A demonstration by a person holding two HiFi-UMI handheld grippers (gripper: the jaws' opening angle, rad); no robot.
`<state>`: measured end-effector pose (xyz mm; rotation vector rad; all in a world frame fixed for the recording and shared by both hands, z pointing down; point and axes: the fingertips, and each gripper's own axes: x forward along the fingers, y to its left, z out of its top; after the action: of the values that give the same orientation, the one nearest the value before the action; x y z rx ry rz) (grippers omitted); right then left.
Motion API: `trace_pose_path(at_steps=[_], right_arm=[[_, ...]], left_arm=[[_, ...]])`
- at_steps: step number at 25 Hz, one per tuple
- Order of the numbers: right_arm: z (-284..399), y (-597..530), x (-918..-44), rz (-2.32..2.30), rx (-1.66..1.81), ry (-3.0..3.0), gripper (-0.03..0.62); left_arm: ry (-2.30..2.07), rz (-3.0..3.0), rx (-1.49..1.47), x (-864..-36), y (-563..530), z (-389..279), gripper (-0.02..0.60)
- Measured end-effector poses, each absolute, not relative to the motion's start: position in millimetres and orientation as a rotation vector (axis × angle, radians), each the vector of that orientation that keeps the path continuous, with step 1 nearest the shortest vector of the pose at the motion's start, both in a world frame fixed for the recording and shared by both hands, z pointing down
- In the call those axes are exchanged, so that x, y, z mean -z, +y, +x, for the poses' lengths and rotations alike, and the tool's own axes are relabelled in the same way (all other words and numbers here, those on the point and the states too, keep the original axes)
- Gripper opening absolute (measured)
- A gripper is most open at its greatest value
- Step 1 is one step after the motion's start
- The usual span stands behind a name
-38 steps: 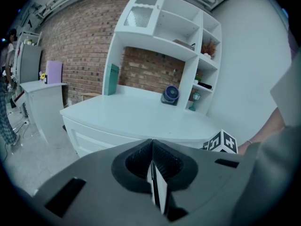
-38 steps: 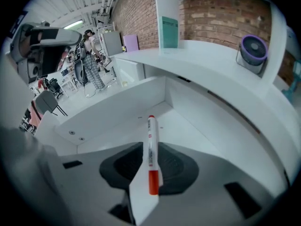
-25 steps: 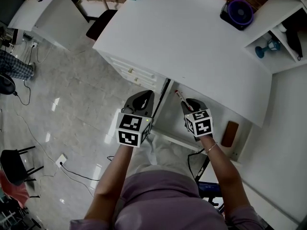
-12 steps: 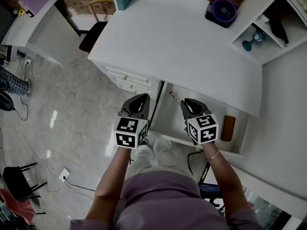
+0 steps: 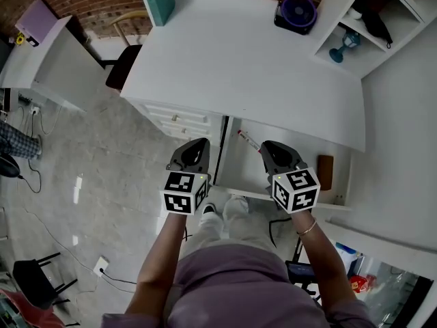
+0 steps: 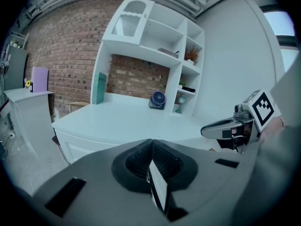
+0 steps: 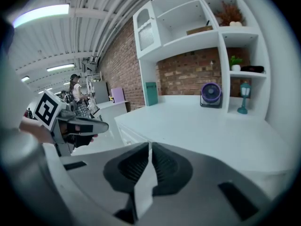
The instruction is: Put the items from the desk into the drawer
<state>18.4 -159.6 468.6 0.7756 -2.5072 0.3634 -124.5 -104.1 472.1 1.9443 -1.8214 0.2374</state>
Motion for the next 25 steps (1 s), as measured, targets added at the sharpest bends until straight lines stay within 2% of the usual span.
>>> trace_pose_path(at_steps=[7,25], right_arm=[[29.9,-144.1,-445.9,0.877,-0.374,-2.543,0.005],[46.9,-104.1,-408.1,1.027,-0.355,-2.616,0.003]], left_arm=[[-1.798,1.993,-0.251,-464.5,-94.8,-122.9,-0.002],[-1.762,2.068,-0.251,-452.4,-70.7,-129.5,-0.002]])
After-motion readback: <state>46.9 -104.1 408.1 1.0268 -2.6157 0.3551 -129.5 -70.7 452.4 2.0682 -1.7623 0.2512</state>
